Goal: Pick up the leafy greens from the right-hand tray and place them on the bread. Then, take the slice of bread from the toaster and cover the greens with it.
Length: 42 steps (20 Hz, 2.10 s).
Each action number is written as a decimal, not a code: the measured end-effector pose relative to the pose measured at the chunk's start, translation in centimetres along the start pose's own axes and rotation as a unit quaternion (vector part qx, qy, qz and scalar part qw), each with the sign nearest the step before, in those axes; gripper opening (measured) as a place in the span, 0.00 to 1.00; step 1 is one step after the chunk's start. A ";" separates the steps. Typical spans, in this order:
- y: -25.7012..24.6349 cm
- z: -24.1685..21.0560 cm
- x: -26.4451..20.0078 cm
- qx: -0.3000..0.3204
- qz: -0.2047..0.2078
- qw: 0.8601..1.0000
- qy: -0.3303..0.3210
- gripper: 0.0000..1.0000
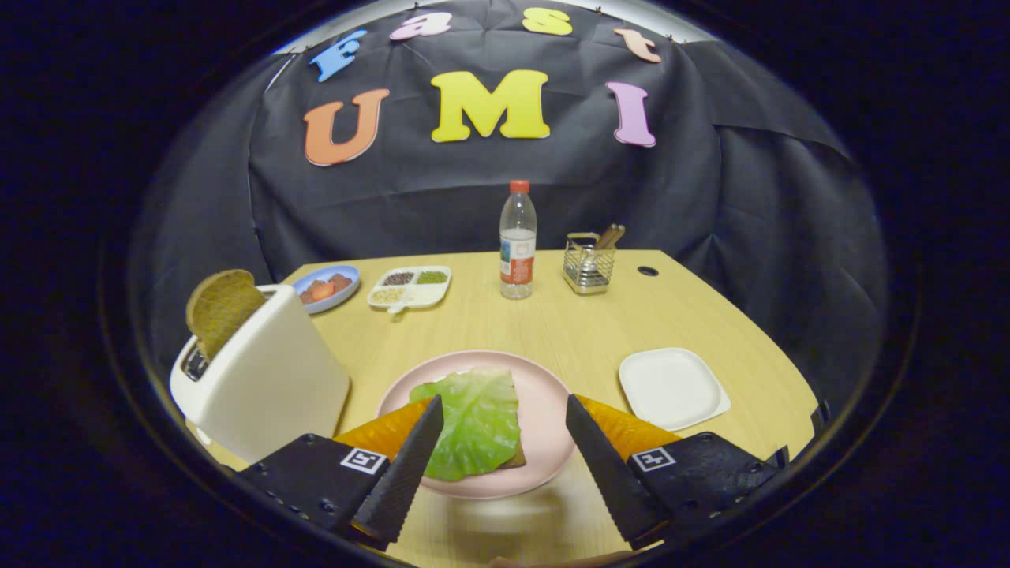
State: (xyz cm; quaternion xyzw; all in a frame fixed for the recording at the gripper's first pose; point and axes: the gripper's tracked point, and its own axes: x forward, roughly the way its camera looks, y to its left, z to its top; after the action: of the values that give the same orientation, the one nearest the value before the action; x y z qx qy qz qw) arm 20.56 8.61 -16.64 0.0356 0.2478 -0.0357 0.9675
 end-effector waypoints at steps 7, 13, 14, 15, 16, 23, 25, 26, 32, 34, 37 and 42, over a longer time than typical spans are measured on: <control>5.2 4.7 -7.8 -0.011 0.032 0.997 -0.068 0.96; 12.5 7.9 -10.3 0.000 0.104 0.991 -0.087 0.96; 13.1 8.4 -10.1 -0.001 0.109 0.990 -0.086 0.96; 13.7 8.8 -9.9 -0.004 0.107 0.991 -0.086 0.96; 14.4 8.9 -9.6 -0.010 0.105 0.991 -0.085 0.96; 19.2 8.8 -4.1 -0.045 0.095 0.994 -0.026 0.96; 19.8 8.2 -2.1 -0.053 0.085 0.995 -0.002 0.96; 20.2 7.8 -1.2 -0.054 0.082 0.995 0.010 0.96; 23.0 5.0 1.7 -0.073 0.097 0.991 0.064 0.85; 22.7 4.0 1.9 -0.072 0.093 0.989 0.085 0.75; 21.5 4.0 2.2 -0.067 0.068 0.992 0.086 0.59; 23.0 4.3 0.5 -0.077 0.105 0.988 0.080 0.11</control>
State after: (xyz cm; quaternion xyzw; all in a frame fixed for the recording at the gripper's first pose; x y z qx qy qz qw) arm 25.04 31.05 -11.92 -0.0107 0.3209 0.0879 0.9430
